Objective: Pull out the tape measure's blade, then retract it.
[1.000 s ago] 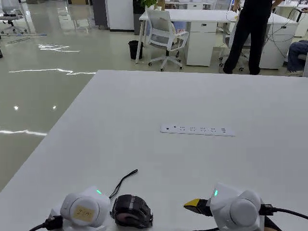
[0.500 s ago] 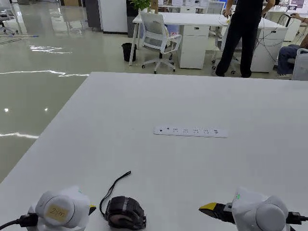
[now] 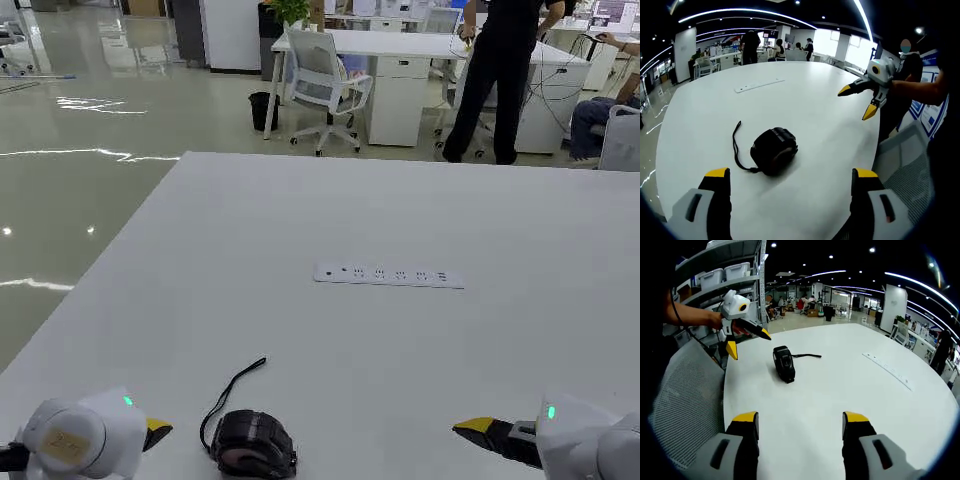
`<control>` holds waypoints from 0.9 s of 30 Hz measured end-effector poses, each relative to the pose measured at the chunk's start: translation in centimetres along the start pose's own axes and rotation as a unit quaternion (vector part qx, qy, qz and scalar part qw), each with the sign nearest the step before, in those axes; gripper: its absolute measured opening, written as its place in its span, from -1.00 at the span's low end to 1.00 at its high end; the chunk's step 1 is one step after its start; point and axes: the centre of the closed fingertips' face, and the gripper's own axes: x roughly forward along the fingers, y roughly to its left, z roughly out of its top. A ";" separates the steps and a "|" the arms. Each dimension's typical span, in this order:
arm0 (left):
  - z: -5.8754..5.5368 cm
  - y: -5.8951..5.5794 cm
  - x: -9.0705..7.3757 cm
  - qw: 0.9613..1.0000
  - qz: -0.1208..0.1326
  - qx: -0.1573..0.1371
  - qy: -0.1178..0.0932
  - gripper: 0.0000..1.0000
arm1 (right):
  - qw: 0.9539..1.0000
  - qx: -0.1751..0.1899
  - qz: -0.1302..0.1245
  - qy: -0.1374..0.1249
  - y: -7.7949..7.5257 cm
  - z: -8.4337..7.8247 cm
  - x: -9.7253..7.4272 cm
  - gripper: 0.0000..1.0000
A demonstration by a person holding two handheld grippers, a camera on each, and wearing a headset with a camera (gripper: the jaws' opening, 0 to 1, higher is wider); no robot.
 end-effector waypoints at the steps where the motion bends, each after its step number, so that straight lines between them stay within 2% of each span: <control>1: 0.0 0.1 -0.1 1.000 0.000 0.000 -0.001 0.98 | 1.000 0.002 -0.001 -0.003 -0.1 0.0 -0.1 0.39; 9: -0.2 0.6 -0.8 1.000 0.002 0.007 -0.002 0.98 | 1.000 0.012 -0.008 -0.020 -0.6 -0.5 -1.5 0.52; 11: -0.2 0.7 -1.0 1.000 0.001 0.009 -0.006 0.98 | 1.000 0.012 -0.009 -0.018 -0.7 -0.7 -1.7 0.56; 14: -0.5 1.0 -1.2 1.000 0.003 0.016 0.000 0.98 | 1.000 0.014 -0.010 -0.015 -0.9 -1.2 -1.9 0.58; 17: -0.2 0.8 -1.6 1.000 -0.004 0.017 -0.012 0.98 | 1.000 0.013 -0.011 -0.024 -0.9 -1.4 -2.3 0.66; 24: 0.3 0.7 -2.1 0.999 -0.011 0.029 -0.029 0.98 | 0.999 0.017 -0.008 -0.030 -0.8 -1.7 -2.6 0.76; 27: 0.2 0.8 -2.3 0.999 -0.006 0.035 -0.028 0.98 | 0.999 0.021 -0.009 -0.031 -0.9 -1.8 -2.7 0.79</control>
